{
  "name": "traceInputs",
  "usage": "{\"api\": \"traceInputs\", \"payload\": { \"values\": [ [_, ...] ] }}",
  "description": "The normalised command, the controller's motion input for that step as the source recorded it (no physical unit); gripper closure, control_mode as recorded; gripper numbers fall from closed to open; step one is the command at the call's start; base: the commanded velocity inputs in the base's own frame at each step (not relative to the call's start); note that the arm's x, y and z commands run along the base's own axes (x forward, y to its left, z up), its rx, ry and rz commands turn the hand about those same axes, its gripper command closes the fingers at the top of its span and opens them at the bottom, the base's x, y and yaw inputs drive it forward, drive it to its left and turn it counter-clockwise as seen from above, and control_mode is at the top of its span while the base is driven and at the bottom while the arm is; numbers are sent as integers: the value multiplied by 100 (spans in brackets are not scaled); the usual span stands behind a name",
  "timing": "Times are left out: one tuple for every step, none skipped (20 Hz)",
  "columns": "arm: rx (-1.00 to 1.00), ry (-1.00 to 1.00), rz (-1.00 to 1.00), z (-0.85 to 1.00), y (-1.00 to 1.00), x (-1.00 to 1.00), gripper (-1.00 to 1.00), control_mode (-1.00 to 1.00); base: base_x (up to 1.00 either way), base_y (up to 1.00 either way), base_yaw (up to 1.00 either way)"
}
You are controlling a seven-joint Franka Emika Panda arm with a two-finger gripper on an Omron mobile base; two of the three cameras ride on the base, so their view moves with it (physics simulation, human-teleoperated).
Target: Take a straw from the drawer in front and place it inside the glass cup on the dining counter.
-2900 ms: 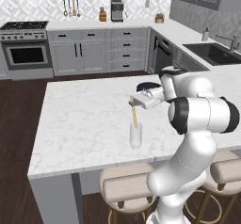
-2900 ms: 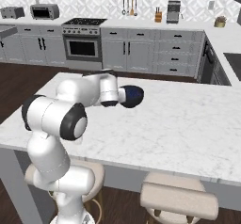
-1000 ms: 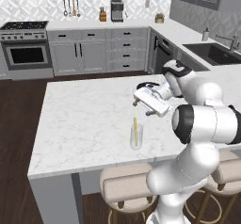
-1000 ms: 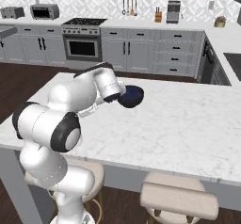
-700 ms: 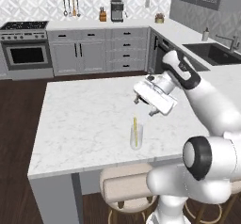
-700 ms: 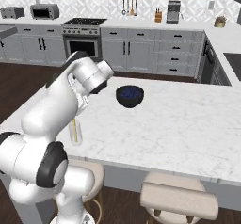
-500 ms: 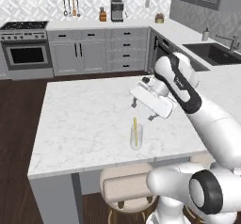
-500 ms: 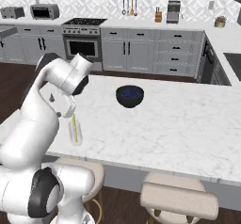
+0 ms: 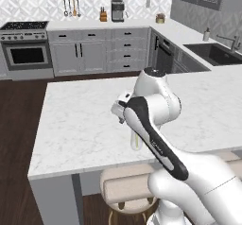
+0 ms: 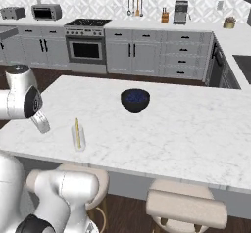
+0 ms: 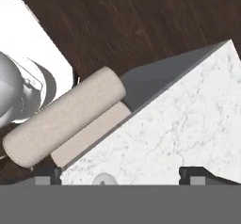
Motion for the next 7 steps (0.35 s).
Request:
{"api": "traceInputs", "payload": {
  "values": [
    [-23, -4, 0, -4, 48, -35, -100, -100, 0, 0, 0],
    [-20, 0, 1, -12, 43, -38, -100, -100, 0, 0, 0],
    [-18, 0, 1, -14, 39, -41, -100, -100, 0, 0, 0],
    [-13, 0, 1, -14, 29, -50, -100, -100, 0, 0, 0],
    [-8, 0, 1, -12, 22, -46, -100, -100, 0, 0, 0],
    [-5, 0, 1, -14, 17, -38, -100, -100, 0, 0, 0],
    [-5, 0, 0, -15, 16, -40, -100, -100, 0, 0, 0]
  ]
}}
